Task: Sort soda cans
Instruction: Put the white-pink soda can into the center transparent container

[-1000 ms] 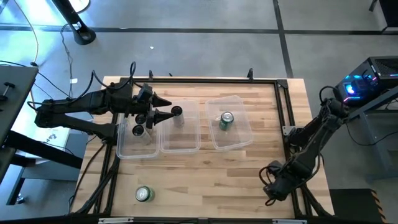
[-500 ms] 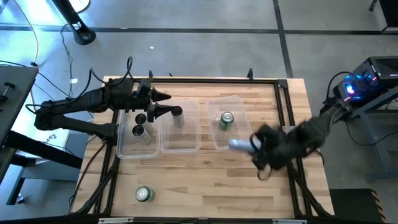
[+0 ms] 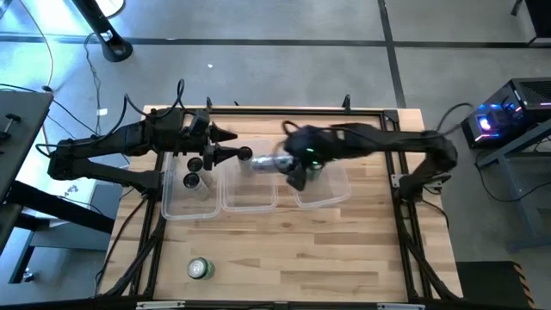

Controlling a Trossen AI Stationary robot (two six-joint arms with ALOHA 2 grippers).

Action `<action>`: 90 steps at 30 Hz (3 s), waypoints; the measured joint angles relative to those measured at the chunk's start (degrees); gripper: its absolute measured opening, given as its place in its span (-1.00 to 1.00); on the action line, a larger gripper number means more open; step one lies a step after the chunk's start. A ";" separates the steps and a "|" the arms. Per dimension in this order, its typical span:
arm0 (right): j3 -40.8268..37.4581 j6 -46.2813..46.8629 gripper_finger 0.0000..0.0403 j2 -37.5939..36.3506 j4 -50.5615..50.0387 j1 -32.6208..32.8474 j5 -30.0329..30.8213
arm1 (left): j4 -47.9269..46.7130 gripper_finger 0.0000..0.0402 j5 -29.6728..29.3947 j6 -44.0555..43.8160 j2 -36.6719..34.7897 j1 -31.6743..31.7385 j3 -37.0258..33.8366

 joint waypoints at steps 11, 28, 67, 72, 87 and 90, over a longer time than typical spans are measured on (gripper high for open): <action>4.10 -4.49 0.13 13.60 0.44 -4.80 -10.16 | -4.07 0.77 0.01 -1.51 1.05 -1.31 0.00; 6.73 -7.25 0.13 14.90 -2.93 -3.93 -9.70 | -7.98 0.62 -4.04 3.33 16.94 -6.82 -0.04; 6.63 -9.40 0.49 16.51 -4.74 -2.60 -12.53 | -4.79 -1.00 -29.17 -1.01 36.61 -18.11 -0.07; 6.64 -9.13 0.51 16.38 -4.15 -2.31 -13.29 | -3.73 -1.00 -27.96 -3.10 39.15 -18.23 0.25; 8.70 -13.00 0.38 14.52 -4.51 -2.34 -7.47 | -9.72 -1.00 -30.24 -0.60 30.61 -18.16 -0.17; 11.45 -15.00 0.37 13.97 -4.85 -2.89 -5.42 | -12.96 -1.00 -31.28 -0.34 24.75 -18.16 -0.17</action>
